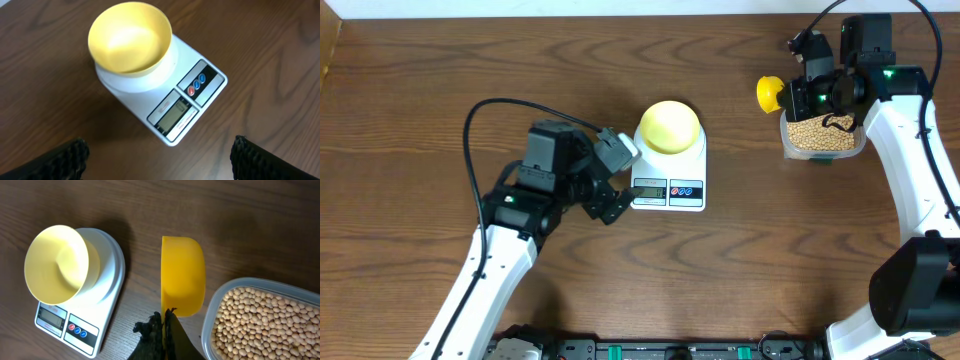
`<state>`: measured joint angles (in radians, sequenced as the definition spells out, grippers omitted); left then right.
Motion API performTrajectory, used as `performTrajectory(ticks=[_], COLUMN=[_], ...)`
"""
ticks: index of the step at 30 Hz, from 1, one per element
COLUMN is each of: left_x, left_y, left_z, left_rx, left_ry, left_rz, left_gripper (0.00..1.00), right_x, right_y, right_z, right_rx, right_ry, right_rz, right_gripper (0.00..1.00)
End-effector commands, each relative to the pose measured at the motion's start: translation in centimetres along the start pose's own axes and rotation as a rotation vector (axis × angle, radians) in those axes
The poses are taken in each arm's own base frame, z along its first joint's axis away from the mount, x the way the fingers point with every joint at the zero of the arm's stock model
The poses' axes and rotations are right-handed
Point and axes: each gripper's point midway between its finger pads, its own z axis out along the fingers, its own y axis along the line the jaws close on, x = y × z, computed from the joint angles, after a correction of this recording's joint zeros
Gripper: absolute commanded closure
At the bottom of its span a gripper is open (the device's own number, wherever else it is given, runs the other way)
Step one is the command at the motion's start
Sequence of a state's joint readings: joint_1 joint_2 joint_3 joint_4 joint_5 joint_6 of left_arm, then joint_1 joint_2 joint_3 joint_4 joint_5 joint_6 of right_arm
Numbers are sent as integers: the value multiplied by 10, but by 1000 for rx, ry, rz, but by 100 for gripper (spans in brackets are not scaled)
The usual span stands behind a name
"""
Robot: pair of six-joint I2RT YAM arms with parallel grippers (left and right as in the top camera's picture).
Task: Scoop item into bowl and weigh 50g on scale
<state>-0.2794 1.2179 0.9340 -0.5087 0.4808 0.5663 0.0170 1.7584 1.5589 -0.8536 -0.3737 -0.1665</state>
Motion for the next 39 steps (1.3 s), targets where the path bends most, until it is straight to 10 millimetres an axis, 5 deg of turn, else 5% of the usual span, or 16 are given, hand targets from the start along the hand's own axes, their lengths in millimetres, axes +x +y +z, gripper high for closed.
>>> performTrajectory(ticks=[1,15,27,39], left_x=[7,2,-8,-1], left_y=[2,8,9,17], left_z=[4,15,-5,-4], left_rx=[34,43,172,127], left_ry=[9,-14,-164,-131], left_rz=[30,64,-1,41], left_gripper=[7,7,7,7], right_x=[-12,-11,-13,-12], right_y=[5,5,4,5], right_z=[-15,-15,-15,-15], right_rx=[-4,-5,-3,-4], right_ry=[-44,-40,-47,-47], right_rz=[-29,-27,-30,-30], right_gripper=[99,99,99,99])
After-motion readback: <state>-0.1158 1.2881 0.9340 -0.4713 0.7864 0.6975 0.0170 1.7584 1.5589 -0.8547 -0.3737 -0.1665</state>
